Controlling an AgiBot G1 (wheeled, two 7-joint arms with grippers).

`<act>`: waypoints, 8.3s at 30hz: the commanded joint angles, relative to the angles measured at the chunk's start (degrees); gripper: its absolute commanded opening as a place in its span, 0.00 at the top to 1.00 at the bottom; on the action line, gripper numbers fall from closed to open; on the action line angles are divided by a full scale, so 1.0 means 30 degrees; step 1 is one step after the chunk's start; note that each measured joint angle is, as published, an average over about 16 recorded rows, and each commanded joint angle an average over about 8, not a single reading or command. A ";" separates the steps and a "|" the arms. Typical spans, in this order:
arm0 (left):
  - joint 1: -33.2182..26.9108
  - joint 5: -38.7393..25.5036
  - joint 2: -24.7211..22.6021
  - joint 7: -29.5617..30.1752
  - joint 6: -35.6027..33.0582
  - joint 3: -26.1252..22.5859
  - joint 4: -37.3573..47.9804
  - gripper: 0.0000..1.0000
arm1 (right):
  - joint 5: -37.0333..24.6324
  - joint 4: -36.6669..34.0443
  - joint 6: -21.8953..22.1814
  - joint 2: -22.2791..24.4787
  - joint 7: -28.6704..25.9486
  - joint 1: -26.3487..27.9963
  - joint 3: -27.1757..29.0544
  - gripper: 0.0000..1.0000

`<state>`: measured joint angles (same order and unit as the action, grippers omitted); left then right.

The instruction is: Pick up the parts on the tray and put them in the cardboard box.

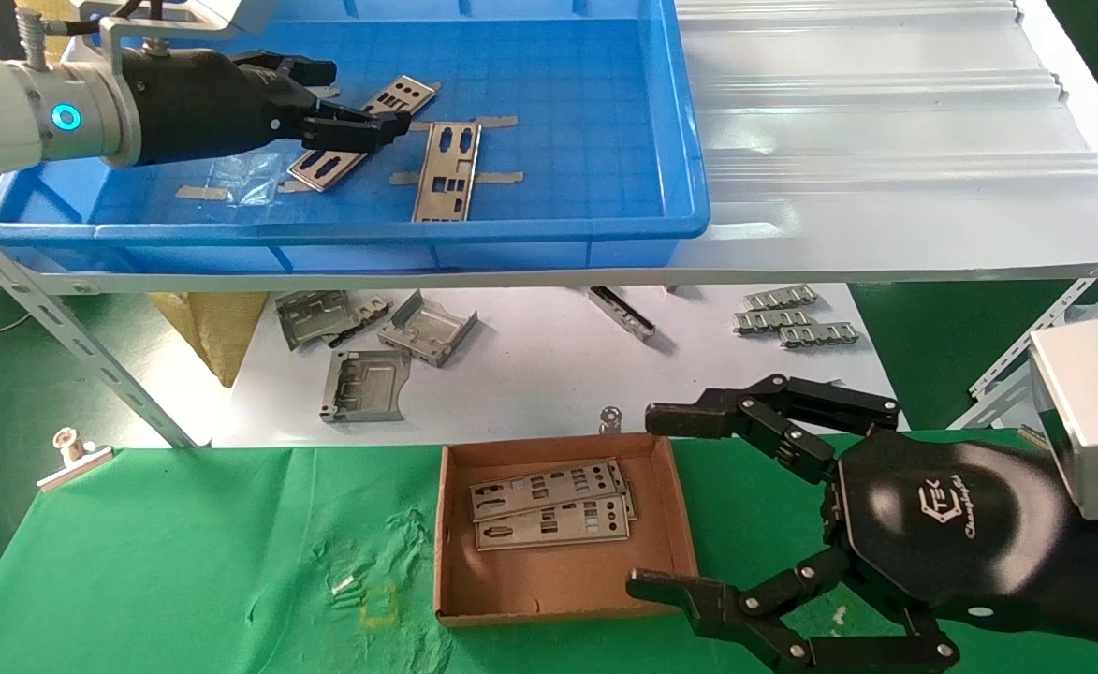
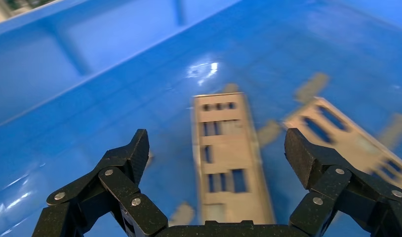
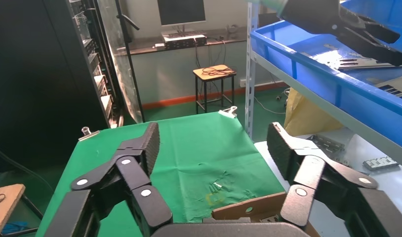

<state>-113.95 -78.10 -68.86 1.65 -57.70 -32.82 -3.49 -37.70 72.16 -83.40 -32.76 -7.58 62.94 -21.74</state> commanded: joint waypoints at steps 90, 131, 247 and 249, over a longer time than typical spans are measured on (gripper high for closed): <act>0.1715 0.4194 0.2697 -0.2450 -1.1584 -0.1038 -0.7393 1.00 | 0.0007 0.0000 0.0004 0.0004 0.0005 0.0003 -0.0011 0.00; 0.9313 0.3622 -0.1589 -1.0669 -0.2955 -0.5096 -0.5481 0.00 | 0.0010 0.0000 0.0006 0.0006 0.0007 0.0004 -0.0015 0.00; 1.7529 1.2143 1.1361 0.3061 -0.9336 0.5664 -2.3503 0.00 | 0.0022 -0.0013 0.0018 0.0012 0.0016 -0.0003 -0.0025 0.00; 1.7515 1.2132 1.1343 0.3050 -0.9334 0.5651 -2.3472 0.00 | 0.0022 -0.0013 0.0017 0.0012 0.0016 -0.0003 -0.0024 0.00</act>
<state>-61.40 -41.70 -34.82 10.80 -85.71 -15.86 -73.93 -37.64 72.12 -83.34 -32.72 -7.54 62.93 -21.81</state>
